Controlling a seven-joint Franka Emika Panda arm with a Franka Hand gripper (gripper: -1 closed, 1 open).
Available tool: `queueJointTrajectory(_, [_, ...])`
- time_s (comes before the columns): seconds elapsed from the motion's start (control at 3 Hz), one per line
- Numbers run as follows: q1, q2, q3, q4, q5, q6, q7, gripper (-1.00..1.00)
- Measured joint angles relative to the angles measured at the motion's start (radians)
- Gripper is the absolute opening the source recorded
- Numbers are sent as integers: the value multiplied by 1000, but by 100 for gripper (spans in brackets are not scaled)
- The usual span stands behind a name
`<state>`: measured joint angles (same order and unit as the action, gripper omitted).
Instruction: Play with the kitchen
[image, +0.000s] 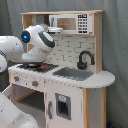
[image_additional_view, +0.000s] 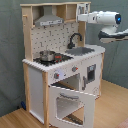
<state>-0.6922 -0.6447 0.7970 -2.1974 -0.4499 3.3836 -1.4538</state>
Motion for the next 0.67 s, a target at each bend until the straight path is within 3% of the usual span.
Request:
queueJointTrajectory(0.33, [1, -1, 0, 1, 0, 1, 0, 100])
queueJointTrajectory(0.67, [54, -62, -5, 19, 3, -1, 1, 100])
